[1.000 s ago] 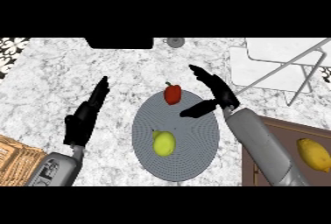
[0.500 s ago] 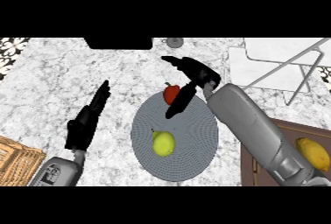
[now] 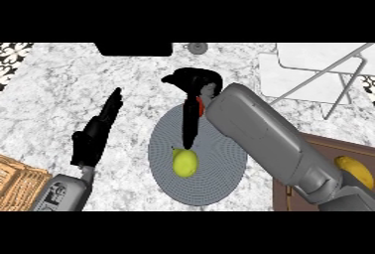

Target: Pick the pear from the placemat and place it in the tiered shelf

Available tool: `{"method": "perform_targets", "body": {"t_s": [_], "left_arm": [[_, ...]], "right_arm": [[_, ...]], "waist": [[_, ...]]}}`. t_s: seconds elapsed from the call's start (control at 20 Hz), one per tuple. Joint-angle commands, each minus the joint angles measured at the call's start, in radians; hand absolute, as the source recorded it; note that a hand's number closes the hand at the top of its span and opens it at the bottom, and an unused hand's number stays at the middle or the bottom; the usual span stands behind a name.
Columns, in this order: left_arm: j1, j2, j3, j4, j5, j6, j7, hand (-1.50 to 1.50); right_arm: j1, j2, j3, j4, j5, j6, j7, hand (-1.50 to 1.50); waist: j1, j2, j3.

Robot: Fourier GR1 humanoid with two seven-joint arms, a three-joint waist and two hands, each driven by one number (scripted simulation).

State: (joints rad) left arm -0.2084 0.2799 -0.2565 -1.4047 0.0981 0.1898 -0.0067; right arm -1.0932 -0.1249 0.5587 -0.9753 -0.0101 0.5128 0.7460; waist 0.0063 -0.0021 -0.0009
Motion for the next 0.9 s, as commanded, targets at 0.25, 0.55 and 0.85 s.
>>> {"method": "perform_targets", "body": {"t_s": [0.25, 0.55, 0.85], "left_arm": [[0.04, -0.027, 0.013, -0.038, -0.036, -0.015, 0.014, 0.0], [0.0, -0.031, 0.053, -0.029, -0.056, -0.036, 0.027, 0.0], [0.015, -0.049, 0.069, -0.003, -0.058, -0.073, 0.004, 0.0]], "right_arm": [[0.095, 0.106, 0.001, -0.164, 0.062, 0.03, 0.206, -1.5], [0.121, 0.124, 0.026, -0.219, 0.105, -0.018, 0.217, -1.5], [0.106, 0.124, 0.008, -0.234, 0.105, -0.009, 0.281, -1.5]], "waist": [[-0.004, 0.0, 0.001], [0.0, 0.0, 0.001], [-0.002, 0.0, 0.001]]}}
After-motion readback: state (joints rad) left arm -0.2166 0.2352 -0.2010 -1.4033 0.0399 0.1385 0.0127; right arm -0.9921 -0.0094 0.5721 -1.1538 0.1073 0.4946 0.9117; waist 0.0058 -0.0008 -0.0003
